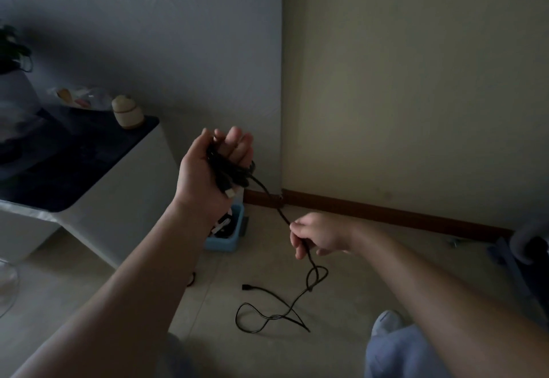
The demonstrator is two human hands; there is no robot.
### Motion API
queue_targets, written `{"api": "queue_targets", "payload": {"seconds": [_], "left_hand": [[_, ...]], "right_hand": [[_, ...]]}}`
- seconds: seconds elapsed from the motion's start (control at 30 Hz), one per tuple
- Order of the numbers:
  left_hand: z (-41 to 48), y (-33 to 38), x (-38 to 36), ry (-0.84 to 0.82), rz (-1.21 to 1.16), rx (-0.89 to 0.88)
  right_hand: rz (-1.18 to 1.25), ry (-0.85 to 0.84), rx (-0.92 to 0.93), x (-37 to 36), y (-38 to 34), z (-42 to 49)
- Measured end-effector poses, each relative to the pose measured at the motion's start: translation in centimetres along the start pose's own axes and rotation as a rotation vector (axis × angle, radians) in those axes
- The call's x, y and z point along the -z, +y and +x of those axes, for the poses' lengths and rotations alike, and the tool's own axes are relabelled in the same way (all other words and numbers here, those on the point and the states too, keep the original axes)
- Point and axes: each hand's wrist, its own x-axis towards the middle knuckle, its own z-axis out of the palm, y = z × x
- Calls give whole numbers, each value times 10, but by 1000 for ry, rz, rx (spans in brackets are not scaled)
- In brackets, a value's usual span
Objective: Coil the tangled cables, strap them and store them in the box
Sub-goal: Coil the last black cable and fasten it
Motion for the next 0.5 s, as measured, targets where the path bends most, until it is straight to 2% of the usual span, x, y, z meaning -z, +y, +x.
{"api": "queue_targets", "payload": {"seconds": [0.13, 0.23, 0.33, 0.43, 0.5], "left_hand": [[5, 1, 1, 143, 230, -99], [12, 2, 9, 245, 438, -247], [14, -5, 18, 221, 639, -298], [11, -28, 23, 166, 947, -277], [8, -46, 28, 112, 1164, -188]], "right_hand": [[-227, 118, 193, -12, -11, -3], [-128, 301, 356, -22, -24, -8], [-11, 458, 514, -24, -35, -16], [-112, 457, 595, -21, -43, -22], [-167, 507, 641, -18, -44, -23]]}}
